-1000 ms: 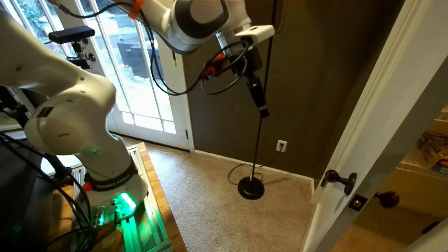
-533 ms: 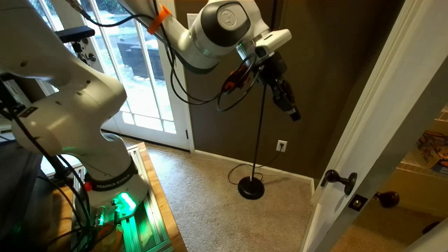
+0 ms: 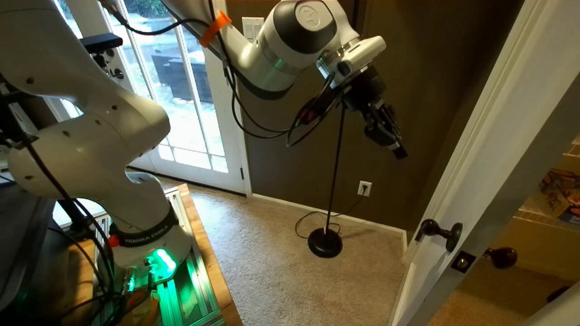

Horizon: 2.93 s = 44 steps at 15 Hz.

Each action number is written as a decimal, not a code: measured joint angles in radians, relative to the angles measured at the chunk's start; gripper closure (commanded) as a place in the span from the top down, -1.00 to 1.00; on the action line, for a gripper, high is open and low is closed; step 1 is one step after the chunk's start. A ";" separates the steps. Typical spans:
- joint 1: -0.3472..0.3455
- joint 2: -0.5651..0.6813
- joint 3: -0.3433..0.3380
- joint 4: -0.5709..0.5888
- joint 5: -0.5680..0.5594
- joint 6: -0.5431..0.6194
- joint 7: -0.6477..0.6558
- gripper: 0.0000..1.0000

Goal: Close the door

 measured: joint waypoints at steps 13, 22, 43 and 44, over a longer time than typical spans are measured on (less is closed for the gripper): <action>-0.136 0.209 0.142 0.134 -0.357 -0.079 0.261 -0.99; 0.348 0.524 -0.314 0.338 -0.569 -0.231 0.475 -0.99; 0.614 0.753 -0.708 0.576 -0.649 -0.195 0.563 -0.99; 0.613 0.760 -0.716 0.587 -0.680 -0.184 0.580 -0.99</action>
